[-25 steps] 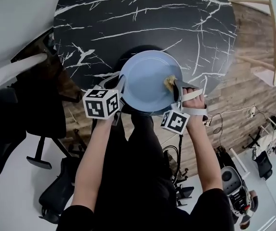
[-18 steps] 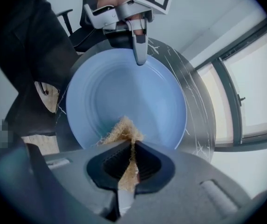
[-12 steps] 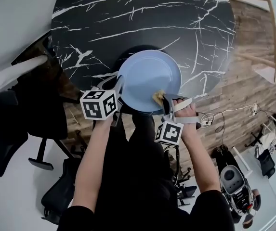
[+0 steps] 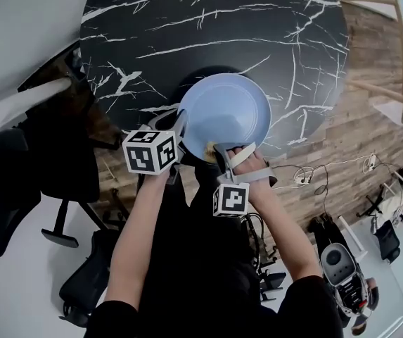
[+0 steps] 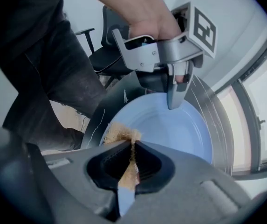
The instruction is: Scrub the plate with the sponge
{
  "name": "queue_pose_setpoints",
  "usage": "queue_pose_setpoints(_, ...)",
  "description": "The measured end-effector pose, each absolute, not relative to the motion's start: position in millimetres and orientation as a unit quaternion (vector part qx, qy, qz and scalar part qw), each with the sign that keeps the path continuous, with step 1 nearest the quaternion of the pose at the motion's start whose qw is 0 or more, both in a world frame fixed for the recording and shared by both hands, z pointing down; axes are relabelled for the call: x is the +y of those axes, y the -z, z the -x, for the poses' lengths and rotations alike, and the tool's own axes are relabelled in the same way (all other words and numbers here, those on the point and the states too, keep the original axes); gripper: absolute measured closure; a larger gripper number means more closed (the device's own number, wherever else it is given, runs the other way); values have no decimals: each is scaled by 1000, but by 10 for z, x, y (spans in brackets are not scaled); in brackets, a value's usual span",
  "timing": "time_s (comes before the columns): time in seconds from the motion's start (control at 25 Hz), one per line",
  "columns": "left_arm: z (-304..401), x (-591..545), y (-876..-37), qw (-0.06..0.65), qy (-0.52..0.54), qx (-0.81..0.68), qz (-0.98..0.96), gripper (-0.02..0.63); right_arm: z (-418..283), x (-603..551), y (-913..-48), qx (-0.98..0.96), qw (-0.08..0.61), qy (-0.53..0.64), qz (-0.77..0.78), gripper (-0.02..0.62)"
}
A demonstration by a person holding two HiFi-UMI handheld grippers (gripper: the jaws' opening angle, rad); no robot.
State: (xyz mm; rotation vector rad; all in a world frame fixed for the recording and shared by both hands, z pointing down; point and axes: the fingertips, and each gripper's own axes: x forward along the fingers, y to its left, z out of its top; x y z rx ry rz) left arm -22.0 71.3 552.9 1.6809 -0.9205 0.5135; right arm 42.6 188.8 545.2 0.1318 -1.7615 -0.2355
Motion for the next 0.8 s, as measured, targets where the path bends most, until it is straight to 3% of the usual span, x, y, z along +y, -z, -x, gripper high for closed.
queue_pose_setpoints(0.8,205,724,-5521,545,-219,-367,-722,589,42,1323,-5477,-799,579,124,-104,574)
